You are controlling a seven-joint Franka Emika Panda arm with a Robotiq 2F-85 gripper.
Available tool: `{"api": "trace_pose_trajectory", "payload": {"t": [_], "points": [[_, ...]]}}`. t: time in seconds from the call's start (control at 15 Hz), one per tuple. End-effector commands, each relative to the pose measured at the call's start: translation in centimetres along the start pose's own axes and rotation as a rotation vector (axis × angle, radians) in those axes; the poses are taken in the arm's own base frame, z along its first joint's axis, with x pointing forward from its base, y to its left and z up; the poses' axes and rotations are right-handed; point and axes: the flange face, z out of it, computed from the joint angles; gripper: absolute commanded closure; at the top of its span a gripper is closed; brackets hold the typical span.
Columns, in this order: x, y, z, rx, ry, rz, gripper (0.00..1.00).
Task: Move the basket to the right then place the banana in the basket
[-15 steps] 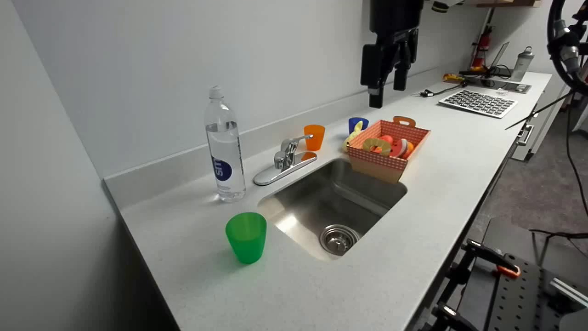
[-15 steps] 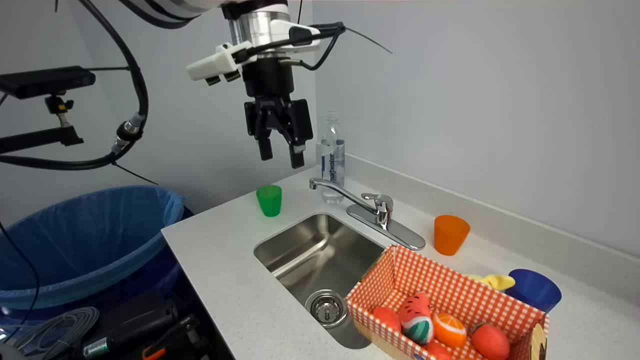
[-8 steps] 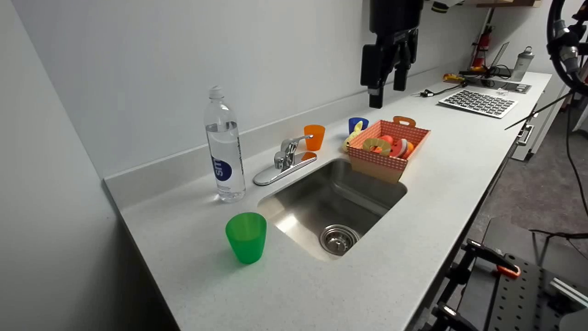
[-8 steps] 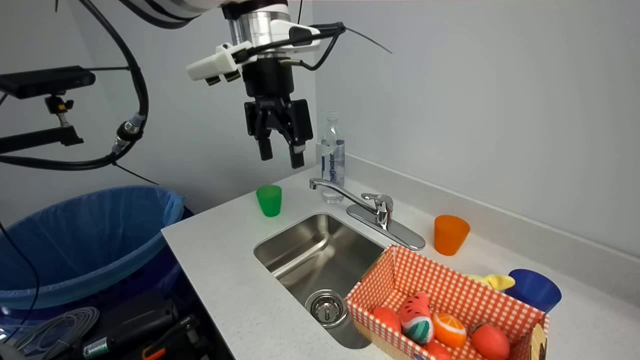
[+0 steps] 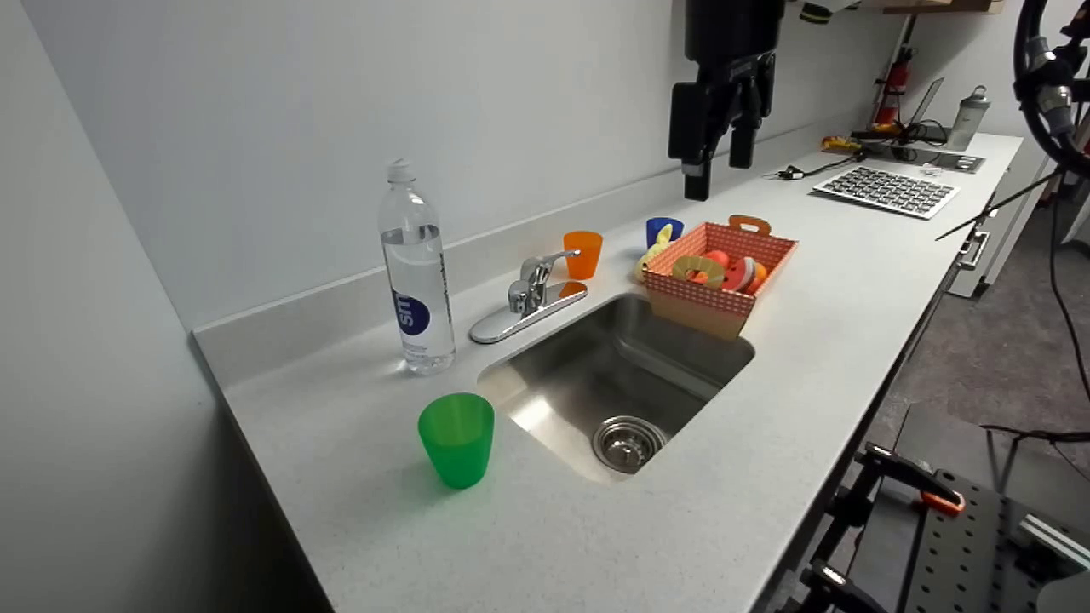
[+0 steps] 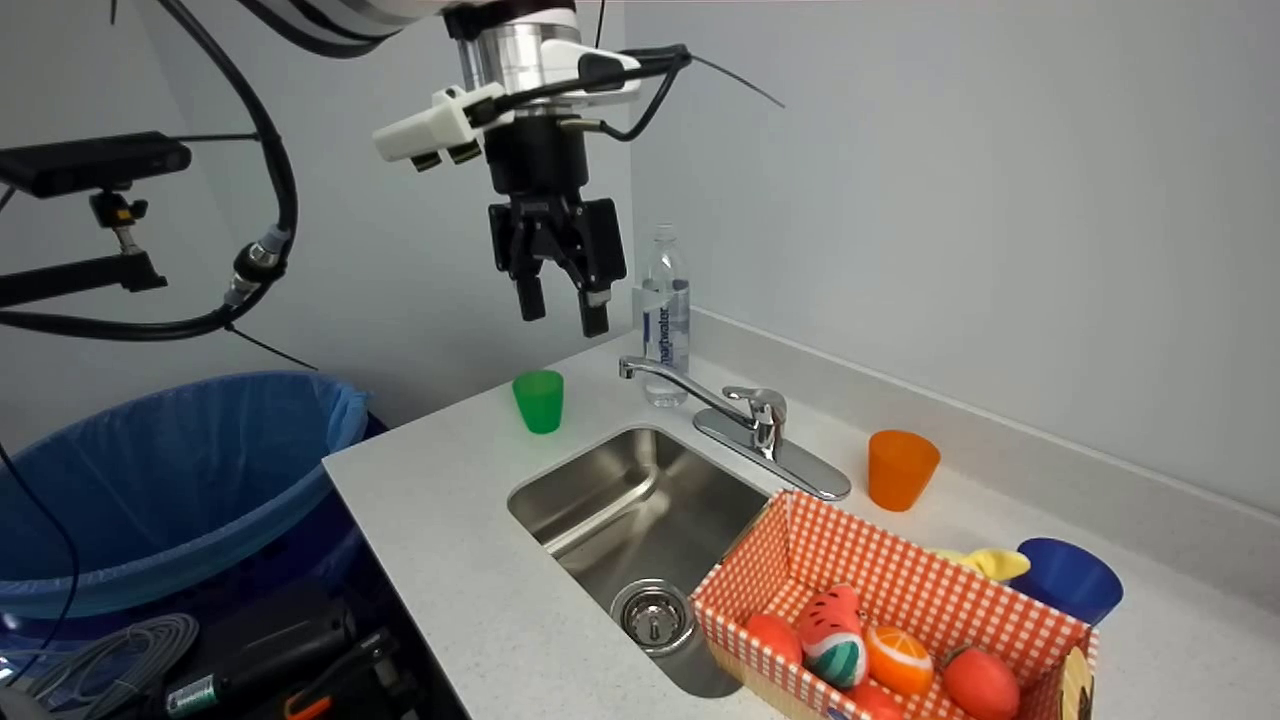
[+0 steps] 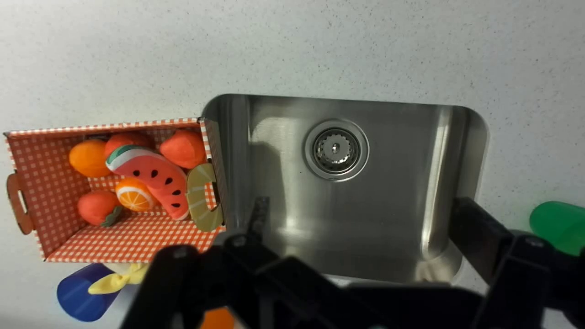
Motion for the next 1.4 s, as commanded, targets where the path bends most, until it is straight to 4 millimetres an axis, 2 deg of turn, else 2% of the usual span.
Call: {"api": "trace_pose_trajectory", "payload": {"t": [0.0, 0.4, 0.67, 1.33], "points": [[0.0, 0.0, -0.1, 0.0, -0.001, 0.0, 0.0], [0.3, 0.2, 0.2, 0.012, -0.004, 0.011, 0.0], [1.1, 1.1, 1.4, 0.014, -0.013, 0.034, 0.0], [5.4, 5.9, 7.3, 0.004, -0.015, 0.102, 0.0]]}}
